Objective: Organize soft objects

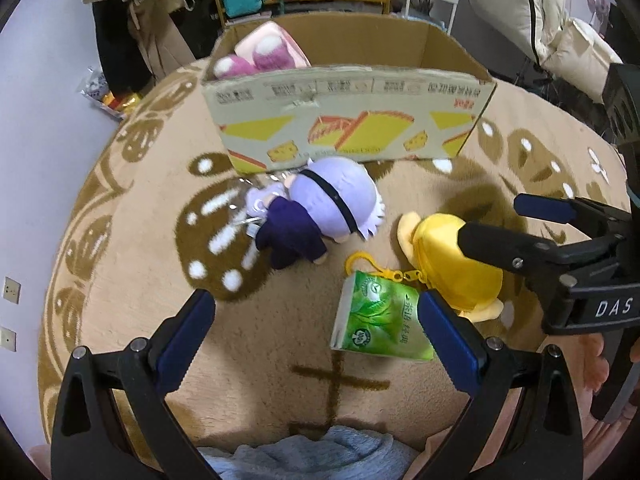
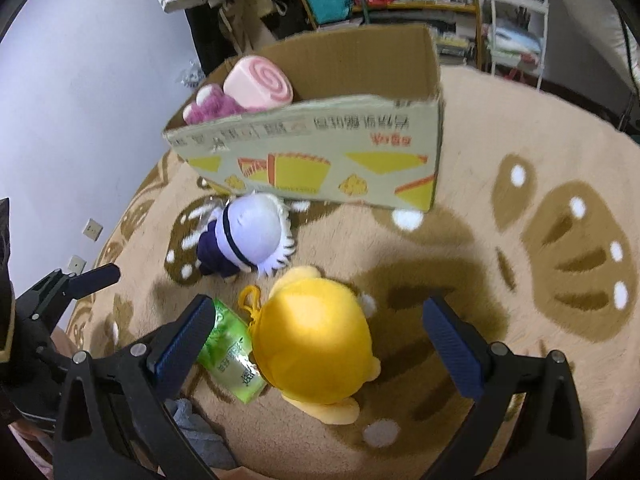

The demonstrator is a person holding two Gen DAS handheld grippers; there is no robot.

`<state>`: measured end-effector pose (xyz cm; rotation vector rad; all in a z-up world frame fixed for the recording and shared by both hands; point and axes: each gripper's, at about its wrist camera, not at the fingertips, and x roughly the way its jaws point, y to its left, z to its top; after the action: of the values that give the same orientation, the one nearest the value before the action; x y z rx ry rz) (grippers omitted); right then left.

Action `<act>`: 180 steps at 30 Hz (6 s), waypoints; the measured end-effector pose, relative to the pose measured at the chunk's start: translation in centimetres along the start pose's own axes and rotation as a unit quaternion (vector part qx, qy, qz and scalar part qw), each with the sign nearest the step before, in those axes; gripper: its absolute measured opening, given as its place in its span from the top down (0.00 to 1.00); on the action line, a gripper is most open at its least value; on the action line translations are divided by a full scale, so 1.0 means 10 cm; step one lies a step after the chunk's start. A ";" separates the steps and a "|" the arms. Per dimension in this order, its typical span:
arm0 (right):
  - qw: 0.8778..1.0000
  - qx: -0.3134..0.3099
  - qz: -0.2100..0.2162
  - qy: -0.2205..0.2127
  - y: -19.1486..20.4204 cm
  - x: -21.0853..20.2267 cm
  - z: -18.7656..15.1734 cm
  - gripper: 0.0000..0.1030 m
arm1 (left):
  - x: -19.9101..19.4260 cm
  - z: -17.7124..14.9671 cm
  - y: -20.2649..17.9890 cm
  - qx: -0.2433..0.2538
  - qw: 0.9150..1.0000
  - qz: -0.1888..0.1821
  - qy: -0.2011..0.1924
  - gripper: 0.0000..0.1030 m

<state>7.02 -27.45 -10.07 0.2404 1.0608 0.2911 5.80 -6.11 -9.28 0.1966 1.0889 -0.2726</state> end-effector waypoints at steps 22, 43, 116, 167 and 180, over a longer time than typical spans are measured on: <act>0.993 0.012 0.004 0.122 0.00 0.56 -0.08 0.00 | 0.39 -0.07 -0.29 0.026 0.996 -0.048 0.077 0.03; 0.991 0.010 0.024 0.134 0.01 0.62 -0.11 0.27 | 0.75 -0.09 -0.42 0.024 0.988 -0.072 0.134 0.24; 0.964 -0.032 -0.058 -0.259 0.02 -0.54 1.13 0.29 | -0.23 1.57 0.21 -0.030 0.968 0.005 -0.250 0.27; 0.971 -0.112 -0.052 -0.207 0.58 -0.42 0.53 0.00 | -0.53 0.90 0.88 -0.096 0.981 0.033 -0.165 0.03; 0.975 -0.120 -0.069 -0.172 0.64 -0.14 0.38 0.00 | -0.18 0.88 0.89 -0.071 0.990 0.054 -0.111 0.03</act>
<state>8.94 -22.11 -5.03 -0.0021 0.6869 0.2391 15.21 0.04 -3.45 0.0952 0.8706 -0.1158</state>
